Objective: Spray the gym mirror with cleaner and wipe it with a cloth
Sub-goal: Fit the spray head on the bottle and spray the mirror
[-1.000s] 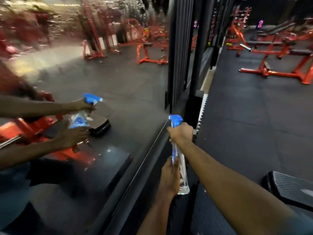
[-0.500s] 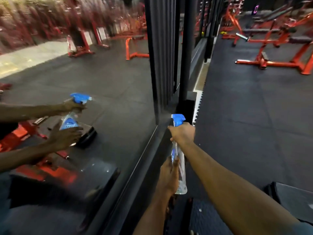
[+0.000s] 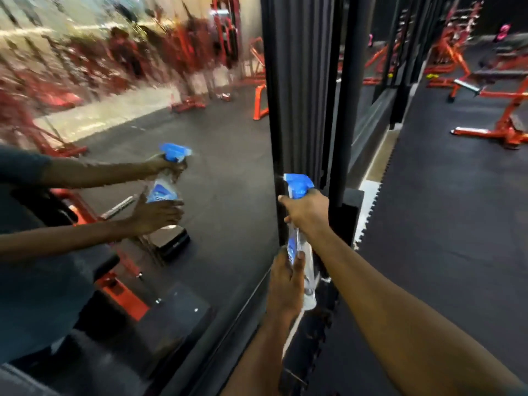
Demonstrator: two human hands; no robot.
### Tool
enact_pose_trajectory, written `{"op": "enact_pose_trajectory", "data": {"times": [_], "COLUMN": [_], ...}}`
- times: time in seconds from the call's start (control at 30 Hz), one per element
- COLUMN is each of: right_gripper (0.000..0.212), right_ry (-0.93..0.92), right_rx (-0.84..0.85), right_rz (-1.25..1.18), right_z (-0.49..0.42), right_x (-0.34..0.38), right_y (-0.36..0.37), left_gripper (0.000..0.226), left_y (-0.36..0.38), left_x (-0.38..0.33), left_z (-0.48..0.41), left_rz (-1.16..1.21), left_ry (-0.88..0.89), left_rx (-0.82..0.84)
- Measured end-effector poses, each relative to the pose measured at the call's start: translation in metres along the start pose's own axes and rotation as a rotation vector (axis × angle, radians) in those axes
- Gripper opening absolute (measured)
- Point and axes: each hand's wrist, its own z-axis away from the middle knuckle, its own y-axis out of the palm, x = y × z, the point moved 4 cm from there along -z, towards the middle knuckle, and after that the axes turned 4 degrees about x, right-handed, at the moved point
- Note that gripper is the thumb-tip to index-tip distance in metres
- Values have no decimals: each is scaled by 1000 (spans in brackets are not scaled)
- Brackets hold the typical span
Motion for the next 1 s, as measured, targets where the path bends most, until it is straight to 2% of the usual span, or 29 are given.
{"op": "enact_pose_trajectory", "data": {"times": [0.1,0.23,0.4,0.47,0.6,0.7,0.83,0.9,1.0], "right_gripper": [36,38,32,28,27,29,27,29,26], "right_ry": [-103,-231,-291,-274,-241,-203,-168,-140,-98], "right_rx": [46,130,187,204,211,171,68,-5,-118], "right_rz": [-56,-14,3,15,74,12,-10,-56,-128], "right_z": [10,42,111,146,225,287,379,422,493], "right_x": [47,96,110,105,89,65,21,4,-12], "right_y": [13,38,75,90,106,106,88,69,30], "left_gripper": [75,79,88,77,56,58,66,73,67], "left_y": [-32,-77,-136,-158,-189,-205,-213,-213,-204], "left_x": [-18,-39,-36,-32,-26,-3,31,31,17], "left_z": [-15,-8,52,88,166,223,309,352,422], "left_rz": [-13,27,-27,-48,25,2,-26,-36,54], "left_ry": [64,122,131,143,193,199,185,228,256], "left_rx": [-112,-284,-330,-337,-310,-270,-126,-53,96]}}
